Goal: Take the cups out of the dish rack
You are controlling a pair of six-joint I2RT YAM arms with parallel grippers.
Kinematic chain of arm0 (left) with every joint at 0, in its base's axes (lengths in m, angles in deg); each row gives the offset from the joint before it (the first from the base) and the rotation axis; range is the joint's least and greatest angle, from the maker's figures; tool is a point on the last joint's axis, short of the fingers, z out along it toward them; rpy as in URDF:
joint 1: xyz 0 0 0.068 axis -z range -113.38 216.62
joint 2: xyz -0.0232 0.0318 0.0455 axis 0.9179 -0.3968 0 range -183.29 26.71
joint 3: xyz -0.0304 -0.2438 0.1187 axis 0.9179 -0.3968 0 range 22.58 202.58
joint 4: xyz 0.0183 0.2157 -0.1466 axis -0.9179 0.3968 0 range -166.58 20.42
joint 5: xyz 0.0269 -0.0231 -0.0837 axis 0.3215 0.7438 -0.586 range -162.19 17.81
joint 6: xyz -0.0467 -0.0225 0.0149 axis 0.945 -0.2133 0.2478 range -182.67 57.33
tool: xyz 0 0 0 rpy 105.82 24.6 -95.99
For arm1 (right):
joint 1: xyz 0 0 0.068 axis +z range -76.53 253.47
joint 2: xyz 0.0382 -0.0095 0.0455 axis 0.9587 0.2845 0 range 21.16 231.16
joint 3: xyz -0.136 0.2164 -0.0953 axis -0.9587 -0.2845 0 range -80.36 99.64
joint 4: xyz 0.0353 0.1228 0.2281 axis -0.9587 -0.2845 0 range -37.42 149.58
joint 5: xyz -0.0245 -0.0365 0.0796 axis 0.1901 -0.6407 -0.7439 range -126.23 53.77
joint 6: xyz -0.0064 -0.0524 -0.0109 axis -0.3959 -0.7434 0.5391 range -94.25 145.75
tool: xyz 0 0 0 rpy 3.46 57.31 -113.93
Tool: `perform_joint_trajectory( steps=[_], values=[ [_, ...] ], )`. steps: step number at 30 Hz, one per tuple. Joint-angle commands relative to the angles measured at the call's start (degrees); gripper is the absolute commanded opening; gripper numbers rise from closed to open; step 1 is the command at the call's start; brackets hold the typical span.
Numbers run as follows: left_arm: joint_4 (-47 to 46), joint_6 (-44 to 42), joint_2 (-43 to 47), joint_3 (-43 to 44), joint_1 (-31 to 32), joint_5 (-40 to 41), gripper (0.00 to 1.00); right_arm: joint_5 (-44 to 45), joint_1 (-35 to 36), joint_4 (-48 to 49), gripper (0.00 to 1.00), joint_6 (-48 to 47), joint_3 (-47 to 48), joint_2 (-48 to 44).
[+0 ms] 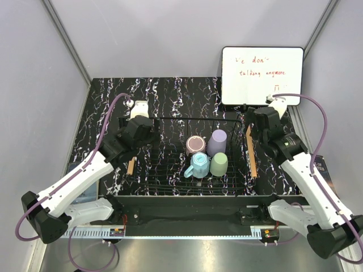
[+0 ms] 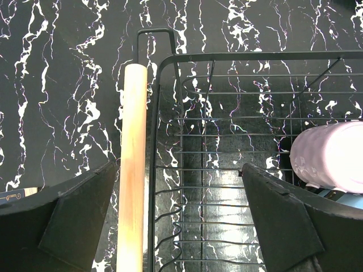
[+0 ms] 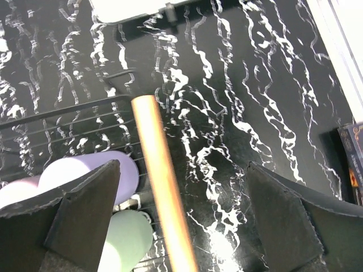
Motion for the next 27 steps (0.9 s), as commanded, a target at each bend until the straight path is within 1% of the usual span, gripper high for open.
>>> perform_joint_trajectory(
  steps=[1, 2, 5, 6, 8, 9, 11, 12, 14, 15, 16, 19, 21, 24, 27],
  values=[
    [-1.2, 0.2, 0.7, 0.3, -0.1, -0.5, 0.99, 8.5, 5.8, -2.1, 1.00, -1.3, 6.2, 1.6],
    [-1.2, 0.3, 0.6, 0.3, -0.1, -0.6, 0.99, 8.6, 6.6, -2.2, 1.00, -1.3, 8.2, 2.6],
    [-1.3, 0.5, 0.2, 0.5, -0.1, -1.0, 0.99, 3.8, 7.4, -0.3, 1.00, -2.4, 11.0, 4.0],
    [-1.3, 0.4, -0.1, 0.6, -0.1, -1.2, 0.99, -1.4, 7.4, 1.0, 1.00, -2.9, 11.4, 3.9],
    [-1.2, 0.0, -0.3, 0.9, -0.1, -1.5, 0.99, -6.4, 7.4, 6.1, 1.00, -3.5, 11.1, 3.4],
    [-1.3, -0.1, -0.1, 0.9, -0.1, -1.5, 0.99, -10.5, 7.4, 9.4, 1.00, -3.6, 11.0, 3.3],
    [-1.2, -0.3, 0.3, 0.7, -0.1, -1.3, 0.99, -10.9, 7.8, 10.4, 1.00, -2.3, 11.8, 4.8],
    [-1.2, -0.3, 0.4, 0.5, -0.1, -1.3, 0.99, -10.9, 7.9, 9.3, 1.00, -2.1, 12.7, 5.8],
    [-1.2, -0.5, 0.3, 0.4, -0.1, -1.4, 0.99, -11.1, 7.9, 7.6, 0.91, -0.2, 14.9, 9.2],
    [-1.2, -0.5, 0.2, 0.4, -0.1, -1.4, 0.99, -12.4, 7.9, 6.7, 0.89, 0.5, 15.4, 10.2],
    [-1.1, -0.5, 0.1, 0.5, -0.1, -1.5, 0.99, -13.5, 7.9, 6.4, 0.89, 1.3, 15.8, 10.9],
    [-1.1, -0.3, -0.8, 0.7, -0.1, -2.2, 0.99, -16.7, 8.1, 2.3, 1.00, 0.7, 19.4, 16.0],
    [-1.1, -0.1, -1.1, 0.9, -0.1, -2.8, 0.99, -16.7, 9.4, 2.1, 1.00, 0.0, 19.7, 17.9],
    [-1.1, 0.1, -1.5, 1.0, -0.1, -3.4, 0.99, -15.7, 10.0, 4.1, 1.00, 0.5, 16.5, 17.1],
    [-1.1, 0.7, -1.8, 1.0, -0.1, -4.0, 0.99, -13.1, 10.3, 3.8, 1.00, 1.5, 14.1, 17.3]
  ],
)
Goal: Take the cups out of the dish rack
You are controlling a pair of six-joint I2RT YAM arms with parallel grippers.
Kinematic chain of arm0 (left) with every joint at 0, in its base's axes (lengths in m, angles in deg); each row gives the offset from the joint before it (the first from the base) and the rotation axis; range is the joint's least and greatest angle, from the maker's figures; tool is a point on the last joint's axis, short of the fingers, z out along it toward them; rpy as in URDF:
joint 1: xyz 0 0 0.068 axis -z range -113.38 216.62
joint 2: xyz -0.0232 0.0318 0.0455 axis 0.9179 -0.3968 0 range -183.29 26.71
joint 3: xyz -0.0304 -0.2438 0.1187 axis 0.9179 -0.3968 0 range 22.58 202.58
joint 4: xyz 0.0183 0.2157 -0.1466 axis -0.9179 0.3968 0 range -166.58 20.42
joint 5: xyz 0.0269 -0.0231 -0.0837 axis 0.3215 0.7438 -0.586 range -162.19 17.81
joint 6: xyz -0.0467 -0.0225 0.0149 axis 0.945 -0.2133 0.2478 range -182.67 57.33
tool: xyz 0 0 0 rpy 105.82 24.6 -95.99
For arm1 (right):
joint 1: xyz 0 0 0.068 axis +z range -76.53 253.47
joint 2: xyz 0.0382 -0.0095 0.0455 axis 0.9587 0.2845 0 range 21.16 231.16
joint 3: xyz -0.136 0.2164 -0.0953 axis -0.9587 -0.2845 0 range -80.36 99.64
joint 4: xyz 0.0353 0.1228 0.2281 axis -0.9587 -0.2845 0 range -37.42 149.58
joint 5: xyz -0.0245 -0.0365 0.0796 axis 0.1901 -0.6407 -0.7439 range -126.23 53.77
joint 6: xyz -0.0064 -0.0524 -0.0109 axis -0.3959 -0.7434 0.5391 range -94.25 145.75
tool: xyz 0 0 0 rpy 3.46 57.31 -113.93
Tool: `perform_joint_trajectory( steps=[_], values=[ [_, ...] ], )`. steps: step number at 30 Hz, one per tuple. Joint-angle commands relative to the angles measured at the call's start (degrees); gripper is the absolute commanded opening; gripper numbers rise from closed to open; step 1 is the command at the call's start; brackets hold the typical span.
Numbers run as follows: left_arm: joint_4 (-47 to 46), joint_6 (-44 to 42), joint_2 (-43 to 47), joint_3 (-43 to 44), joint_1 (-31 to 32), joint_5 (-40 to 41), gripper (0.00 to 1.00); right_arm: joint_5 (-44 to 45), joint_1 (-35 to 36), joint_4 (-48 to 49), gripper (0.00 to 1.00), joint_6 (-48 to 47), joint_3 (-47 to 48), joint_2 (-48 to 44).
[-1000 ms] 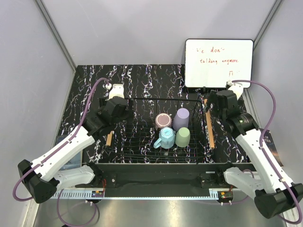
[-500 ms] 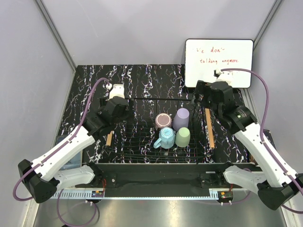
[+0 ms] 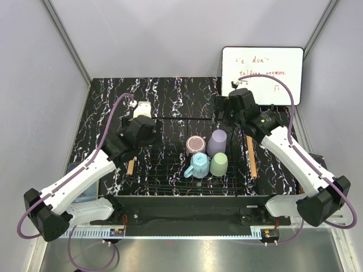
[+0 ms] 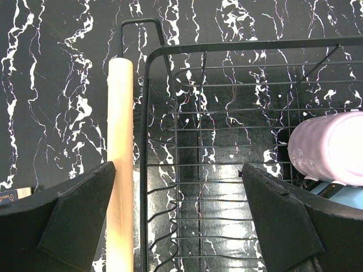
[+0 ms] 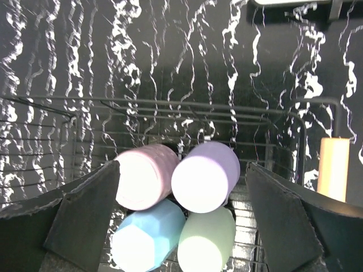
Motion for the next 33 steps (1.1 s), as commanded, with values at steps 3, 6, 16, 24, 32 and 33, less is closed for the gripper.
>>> perform_joint_trajectory(
  steps=[3, 6, 16, 24, 32, 33],
  values=[
    [-1.2, 2.1, -1.5, 1.0, 0.0, -2.7, 0.99, 3.7, 1.7, -0.4, 1.00, 2.2, -3.9, -0.5],
    [-1.3, 3.6, -2.7, 1.0, -0.1, -3.3, 0.99, 4.6, 2.4, -0.2, 1.00, 3.0, -6.2, 0.1],
    [-1.2, 5.3, -4.2, 1.3, 0.0, -5.1, 0.99, 3.2, 2.9, 2.0, 1.00, 2.9, -9.3, 3.8],
    [-1.3, 5.3, -4.2, 0.4, 0.0, -5.0, 0.99, 0.7, 2.9, 4.6, 1.00, 3.6, -11.1, 6.5],
    [-1.3, 5.2, -4.8, 0.6, 0.0, -4.9, 0.99, 0.5, 2.9, 6.2, 0.88, 3.0, -10.7, 8.6],
    [-1.3, 5.2, -4.9, 0.6, 0.0, -5.0, 0.99, 0.5, 2.9, 6.4, 0.87, 2.9, -10.7, 8.8]
  ],
)
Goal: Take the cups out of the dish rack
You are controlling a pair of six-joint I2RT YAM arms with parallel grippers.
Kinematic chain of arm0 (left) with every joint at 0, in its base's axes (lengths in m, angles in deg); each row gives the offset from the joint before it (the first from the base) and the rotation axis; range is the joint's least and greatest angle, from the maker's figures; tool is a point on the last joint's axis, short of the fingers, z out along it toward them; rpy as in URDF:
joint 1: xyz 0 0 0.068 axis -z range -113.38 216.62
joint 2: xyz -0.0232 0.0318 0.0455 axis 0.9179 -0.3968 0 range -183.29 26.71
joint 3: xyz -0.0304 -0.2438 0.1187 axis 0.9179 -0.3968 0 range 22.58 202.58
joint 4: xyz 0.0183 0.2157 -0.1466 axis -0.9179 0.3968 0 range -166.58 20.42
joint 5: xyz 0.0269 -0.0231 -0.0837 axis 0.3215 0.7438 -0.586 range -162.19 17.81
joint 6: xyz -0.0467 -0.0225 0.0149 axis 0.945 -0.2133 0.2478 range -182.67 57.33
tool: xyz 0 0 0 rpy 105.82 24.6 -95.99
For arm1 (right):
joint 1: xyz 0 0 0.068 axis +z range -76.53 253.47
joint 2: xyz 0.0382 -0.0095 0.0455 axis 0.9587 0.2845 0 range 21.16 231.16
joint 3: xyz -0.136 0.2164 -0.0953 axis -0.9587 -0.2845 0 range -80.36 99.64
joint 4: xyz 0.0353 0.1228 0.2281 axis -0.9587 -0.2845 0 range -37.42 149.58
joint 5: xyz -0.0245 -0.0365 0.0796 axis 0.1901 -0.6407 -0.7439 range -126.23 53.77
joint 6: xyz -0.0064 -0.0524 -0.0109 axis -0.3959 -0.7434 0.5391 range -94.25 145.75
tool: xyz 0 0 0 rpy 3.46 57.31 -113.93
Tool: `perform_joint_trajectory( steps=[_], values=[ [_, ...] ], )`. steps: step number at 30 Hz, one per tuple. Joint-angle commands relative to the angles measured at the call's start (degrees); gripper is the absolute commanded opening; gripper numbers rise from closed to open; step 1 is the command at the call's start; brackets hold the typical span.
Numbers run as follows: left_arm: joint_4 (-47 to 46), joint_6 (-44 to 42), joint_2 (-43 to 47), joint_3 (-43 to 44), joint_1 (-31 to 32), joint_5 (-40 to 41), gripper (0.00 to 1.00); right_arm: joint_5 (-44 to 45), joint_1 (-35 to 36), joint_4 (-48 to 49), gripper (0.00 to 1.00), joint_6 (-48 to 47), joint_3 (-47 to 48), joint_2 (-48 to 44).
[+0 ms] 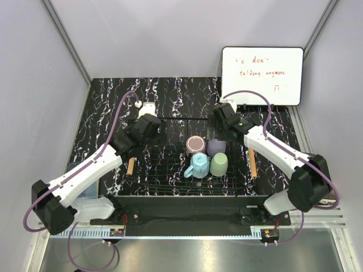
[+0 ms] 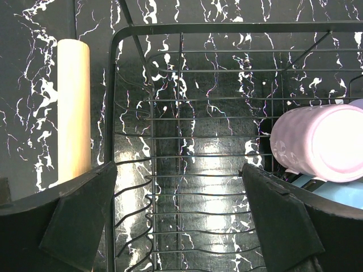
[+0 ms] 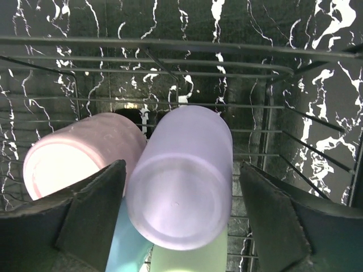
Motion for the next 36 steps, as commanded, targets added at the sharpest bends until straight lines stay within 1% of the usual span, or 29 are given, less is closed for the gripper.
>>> perform_joint_trajectory(
  steps=[1, 3, 4, 7, 8, 10, 11, 12, 13, 14, 17, 20, 26, 27, 30, 33, 34, 36],
  values=[
    [-1.1, 0.3, -0.2, -0.1, 0.1, -0.7, 0.99, -0.8, 0.5, 3.2, 0.85, 0.1, 0.4, 0.5],
    [-1.1, 0.3, -0.2, -0.2, 0.2, -0.7, 0.99, -1.1, 0.5, 3.4, 0.79, 0.0, 0.6, 0.8],
    [-1.1, 0.3, -0.2, -0.2, 0.2, -0.6, 0.99, -1.1, 0.5, 3.4, 0.69, 0.0, 0.6, 1.0],
    [-1.1, 0.3, -0.1, -0.2, 0.1, -0.5, 0.99, -1.7, 0.5, 3.5, 0.49, 0.3, 0.1, 0.9],
    [-1.1, 0.3, -0.3, -0.2, 0.1, -0.4, 0.99, -1.8, 0.5, 3.5, 0.46, 0.3, 0.1, 0.7],
    [-1.1, 0.2, -0.2, -0.2, 0.1, -0.6, 0.99, -2.0, 0.5, 3.5, 0.44, 0.5, -0.2, 0.3],
    [-1.1, 0.2, -0.2, -0.1, 0.1, -0.5, 0.99, -1.9, 0.5, 3.5, 0.30, 0.5, -0.3, 0.1],
    [-1.0, 0.2, -0.3, -0.1, 0.1, -0.5, 0.99, -1.9, 0.5, 3.5, 0.18, 0.7, -0.4, -0.2],
    [-1.1, 0.2, -0.4, -0.1, 0.1, -0.5, 0.99, -1.8, 0.5, 3.4, 0.02, 0.7, -0.3, -0.9],
    [-1.1, 0.3, -0.4, -0.1, 0.1, -0.6, 0.99, -1.8, 0.5, 3.5, 0.00, 0.7, -0.2, -1.3],
    [-1.1, 0.2, -0.5, 0.4, 0.1, -0.3, 0.99, -2.2, 0.5, 3.2, 0.00, 0.3, 1.5, -3.3],
    [-1.1, 0.3, -0.7, 1.3, 0.1, -0.3, 0.99, -2.9, 0.5, 1.4, 0.00, -0.8, 6.1, -4.9],
    [-1.3, 0.3, 0.0, 4.2, 0.1, 1.7, 0.99, -6.1, 0.5, -1.8, 0.00, -1.9, 20.2, -7.7],
    [-1.4, 0.4, 0.2, 4.7, 0.2, 2.0, 0.99, -6.5, 0.5, -2.0, 0.00, -1.9, 21.1, -8.2],
    [-3.1, 1.3, 1.5, 5.5, 0.1, 2.6, 0.99, -8.5, 0.5, -0.1, 0.00, -1.2, 21.2, -10.5],
    [-8.8, 2.1, 5.0, 3.7, 0.1, 0.6, 0.99, -10.5, 0.4, 4.8, 0.00, 0.2, 17.9, -13.2],
    [-12.8, 2.4, 7.3, 2.8, 0.1, -0.4, 0.99, -11.0, 0.5, 7.1, 0.00, 1.1, 17.0, -13.8],
    [-17.4, 2.9, 10.0, -0.5, 0.1, -1.4, 0.99, -11.3, 0.5, 9.7, 0.00, 1.5, 14.1, -15.8]
  ],
)
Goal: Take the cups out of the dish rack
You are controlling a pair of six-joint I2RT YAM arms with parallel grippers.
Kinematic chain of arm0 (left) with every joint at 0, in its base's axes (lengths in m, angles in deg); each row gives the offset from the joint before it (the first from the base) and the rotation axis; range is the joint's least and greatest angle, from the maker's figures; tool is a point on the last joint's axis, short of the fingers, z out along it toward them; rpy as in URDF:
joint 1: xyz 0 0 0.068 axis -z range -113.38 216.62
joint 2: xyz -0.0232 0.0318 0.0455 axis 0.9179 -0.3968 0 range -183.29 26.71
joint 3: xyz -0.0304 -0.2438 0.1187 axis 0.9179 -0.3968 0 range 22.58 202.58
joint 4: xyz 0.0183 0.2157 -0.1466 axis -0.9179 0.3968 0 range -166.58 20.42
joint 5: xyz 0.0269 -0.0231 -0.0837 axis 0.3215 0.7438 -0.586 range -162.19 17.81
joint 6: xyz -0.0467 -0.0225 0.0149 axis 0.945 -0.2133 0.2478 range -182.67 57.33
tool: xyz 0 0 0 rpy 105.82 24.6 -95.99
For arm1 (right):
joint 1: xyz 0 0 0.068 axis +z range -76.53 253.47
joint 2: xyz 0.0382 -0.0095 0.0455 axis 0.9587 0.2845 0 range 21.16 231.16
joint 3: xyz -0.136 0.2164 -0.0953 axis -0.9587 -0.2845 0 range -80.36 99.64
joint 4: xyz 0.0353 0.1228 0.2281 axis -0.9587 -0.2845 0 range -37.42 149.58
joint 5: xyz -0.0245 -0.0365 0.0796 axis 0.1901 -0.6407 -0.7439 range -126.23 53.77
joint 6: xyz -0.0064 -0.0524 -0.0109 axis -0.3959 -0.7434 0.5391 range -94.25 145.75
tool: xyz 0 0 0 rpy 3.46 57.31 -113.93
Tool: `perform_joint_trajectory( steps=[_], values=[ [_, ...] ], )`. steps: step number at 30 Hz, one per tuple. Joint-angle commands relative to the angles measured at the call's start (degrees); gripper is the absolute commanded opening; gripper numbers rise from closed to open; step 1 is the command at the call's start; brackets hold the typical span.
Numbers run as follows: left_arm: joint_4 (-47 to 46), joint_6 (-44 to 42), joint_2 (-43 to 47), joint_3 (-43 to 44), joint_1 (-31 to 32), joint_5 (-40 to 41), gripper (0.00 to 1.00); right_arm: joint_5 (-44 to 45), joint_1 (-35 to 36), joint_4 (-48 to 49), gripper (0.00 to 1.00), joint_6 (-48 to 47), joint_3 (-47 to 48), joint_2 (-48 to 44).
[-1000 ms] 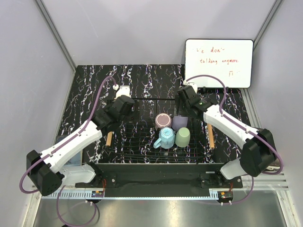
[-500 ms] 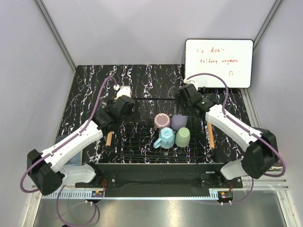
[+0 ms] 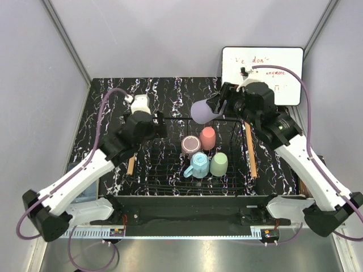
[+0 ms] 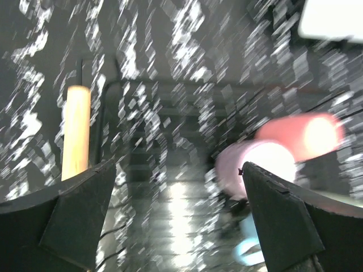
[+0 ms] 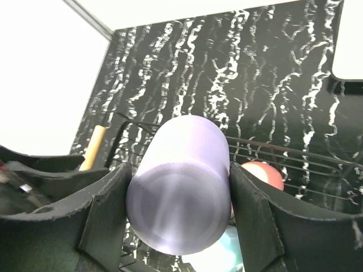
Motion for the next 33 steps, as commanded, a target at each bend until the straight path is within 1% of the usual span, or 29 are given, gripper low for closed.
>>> perform_joint_trajectory(
  steps=[1, 2, 3, 4, 5, 6, 7, 8, 9, 10, 11, 12, 13, 14, 15, 17, 18, 19, 21, 22, 32, 33],
  values=[
    [-18.3, 1.9, 8.2, -3.9, -0.1, -2.8, 0.99, -3.8, 0.4, 9.9, 0.00, 2.8, -5.0, -3.1],
    [-21.7, 2.1, 11.2, -7.4, -0.1, -3.5, 0.99, -4.4, 0.0, 11.5, 0.00, 3.4, -7.5, -4.5],
    [-25.6, 2.0, 12.7, -9.6, -0.1, -4.1, 0.99, -6.7, -0.4, 15.2, 0.00, 4.1, -8.6, -5.2],
    [-33.6, 2.2, 14.5, -11.7, -0.2, -5.6, 0.99, -8.9, -1.1, 17.5, 0.00, 6.3, -10.0, -5.9],
    [-37.3, 2.7, 16.9, -15.6, -0.3, -6.4, 0.99, -11.2, -3.3, 19.9, 0.00, 7.8, -13.2, -7.2],
    [-41.7, 3.0, 17.7, -16.4, -0.9, -7.9, 0.99, -16.5, -4.7, 25.4, 0.00, 9.6, -15.0, -7.8],
    [-42.9, 3.2, 17.9, -16.8, -1.4, -11.4, 0.99, -19.3, -6.3, 28.5, 0.00, 13.7, -18.8, -8.2],
    [-43.5, 3.4, 17.4, -16.8, -1.6, -13.3, 0.99, -22.1, -9.8, 31.7, 0.00, 16.2, -20.8, -8.8],
    [-43.9, 3.7, 17.0, -16.3, -2.5, -15.3, 0.99, -27.8, -11.3, 40.4, 0.00, 18.9, -23.1, -9.1],
    [-45.2, 4.1, 16.6, -16.3, -2.9, -19.7, 0.99, -30.6, -13.0, 45.3, 0.00, 25.0, -27.8, -9.3],
    [-46.2, 5.4, 16.4, -16.5, -3.3, -21.6, 0.99, -32.8, -14.3, 49.7, 0.00, 27.8, -29.7, -8.9],
    [-47.6, 6.1, 16.2, -17.6, -4.1, -23.4, 0.99, -35.7, -15.7, 57.3, 0.00, 30.4, -31.3, -8.6],
    [-51.1, 6.8, 16.2, -18.3, -4.4, -26.6, 0.99, -36.7, -15.9, 60.4, 0.00, 33.9, -33.6, -8.0],
    [-53.0, 8.4, 16.2, -19.2, -4.8, -27.4, 0.98, -37.4, -16.0, 63.1, 0.00, 35.4, -34.5, -7.2],
    [-55.8, 9.3, 15.6, -19.7, -5.6, -29.5, 0.97, -38.9, -16.0, 68.6, 0.00, 36.9, -35.4, -6.5],
    [-57.7, 12.2, 14.3, -20.3, -6.7, -34.0, 0.94, -40.3, -16.0, 73.4, 0.00, 40.6, -36.9, -4.4],
    [-58.9, 13.4, 13.5, -20.6, -7.9, -35.7, 0.93, -41.6, -16.0, 78.4, 0.00, 41.9, -37.3, -3.6],
    [-62.7, 14.7, 12.3, -21.7, -8.4, -38.9, 0.91, -42.2, -16.0, 80.7, 0.00, 44.5, -38.1, -2.9],
    [-68.3, 18.0, 11.0, -22.8, -9.4, -41.1, 0.89, -43.1, -16.0, 84.2, 0.00, 46.0, -38.3, -1.3],
    [-69.4, 18.6, 9.9, -23.1, -9.5, -42.4, 0.88, -43.3, -16.0, 83.9, 0.00, 46.1, -38.1, -1.1],
    [-75.8, 21.7, 4.5, -20.1, -9.5, -47.3, 0.86, -46.7, -15.8, 80.6, 0.00, 44.1, -37.2, -0.7],
    [-76.3, 22.1, 4.0, -19.8, -9.5, -48.1, 0.84, -46.9, -15.7, 80.7, 0.00, 44.0, -37.1, -0.5]
  ],
)
